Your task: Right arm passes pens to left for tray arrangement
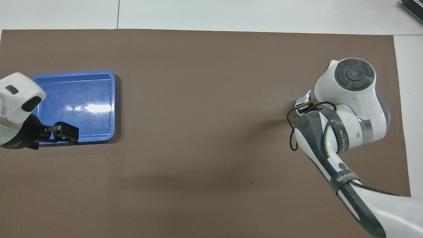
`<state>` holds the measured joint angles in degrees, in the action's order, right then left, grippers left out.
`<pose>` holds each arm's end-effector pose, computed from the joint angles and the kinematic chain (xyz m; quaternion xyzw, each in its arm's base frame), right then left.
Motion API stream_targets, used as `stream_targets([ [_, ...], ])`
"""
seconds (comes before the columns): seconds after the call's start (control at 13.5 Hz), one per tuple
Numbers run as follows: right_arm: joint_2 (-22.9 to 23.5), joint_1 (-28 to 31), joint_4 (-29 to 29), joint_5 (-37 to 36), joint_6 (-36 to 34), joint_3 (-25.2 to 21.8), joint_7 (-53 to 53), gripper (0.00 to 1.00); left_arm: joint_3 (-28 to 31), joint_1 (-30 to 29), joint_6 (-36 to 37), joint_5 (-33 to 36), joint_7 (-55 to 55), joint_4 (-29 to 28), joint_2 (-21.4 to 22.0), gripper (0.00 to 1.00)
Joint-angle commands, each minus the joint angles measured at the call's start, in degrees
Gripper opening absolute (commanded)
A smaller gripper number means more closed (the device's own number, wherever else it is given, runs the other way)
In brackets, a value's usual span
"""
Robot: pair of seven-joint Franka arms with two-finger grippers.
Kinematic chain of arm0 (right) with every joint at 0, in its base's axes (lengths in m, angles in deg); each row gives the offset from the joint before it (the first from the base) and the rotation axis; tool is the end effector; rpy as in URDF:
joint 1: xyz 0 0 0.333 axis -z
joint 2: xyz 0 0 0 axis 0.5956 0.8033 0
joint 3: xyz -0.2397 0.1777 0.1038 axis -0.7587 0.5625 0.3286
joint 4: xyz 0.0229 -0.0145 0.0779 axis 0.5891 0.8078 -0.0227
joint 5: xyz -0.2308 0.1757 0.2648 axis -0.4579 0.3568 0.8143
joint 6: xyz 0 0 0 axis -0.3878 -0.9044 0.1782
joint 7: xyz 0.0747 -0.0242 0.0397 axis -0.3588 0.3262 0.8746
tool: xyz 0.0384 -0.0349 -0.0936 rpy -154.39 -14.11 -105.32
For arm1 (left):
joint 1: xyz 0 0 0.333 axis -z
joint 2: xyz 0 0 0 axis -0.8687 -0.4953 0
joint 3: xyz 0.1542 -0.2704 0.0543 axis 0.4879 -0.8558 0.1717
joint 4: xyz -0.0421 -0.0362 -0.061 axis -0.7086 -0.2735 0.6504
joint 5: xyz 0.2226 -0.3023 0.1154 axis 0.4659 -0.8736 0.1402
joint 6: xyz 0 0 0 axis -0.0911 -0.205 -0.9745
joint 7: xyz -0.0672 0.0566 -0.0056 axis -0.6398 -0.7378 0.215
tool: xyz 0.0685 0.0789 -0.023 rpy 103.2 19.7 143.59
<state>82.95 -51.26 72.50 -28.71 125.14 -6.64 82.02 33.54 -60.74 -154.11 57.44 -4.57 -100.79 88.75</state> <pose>0.5996 0.0901 0.3965 0.9836 0.1432 -0.0065 0.1099 0.4902 -0.0711 0.5899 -0.9964 -0.0410 0.0732 0.0077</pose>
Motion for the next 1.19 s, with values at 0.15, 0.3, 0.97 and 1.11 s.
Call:
stream_targets([
  [0.15, 0.2, 0.5, -0.2, -2.7, 0.5, 0.3, 0.1, 0.18, 0.7, -1.9, -7.0, -4.6, 1.6, -5.9, 3.5, 1.00],
  [0.3, 0.2, 0.5, -0.4, -2.7, 0.3, 0.3, 0.2, 0.18, 0.7, -1.9, -6.8, -4.7, 2.5, -5.9, 3.6, 1.00],
  [0.97, -0.6, 2.0, -1.5, -2.5, -0.3, -0.1, 4.6, 0.12, 0.5, -0.8, -5.1, -4.8, 2.6, -5.9, 3.7, 0.96],
  [1.11, -1.3, 2.5, -2.3, -1.9, -1.6, -0.1, 5.9, 0.12, 0.5, -0.7, -5.0, -5.0, 2.4, -5.7, 3.6, 1.00],
])
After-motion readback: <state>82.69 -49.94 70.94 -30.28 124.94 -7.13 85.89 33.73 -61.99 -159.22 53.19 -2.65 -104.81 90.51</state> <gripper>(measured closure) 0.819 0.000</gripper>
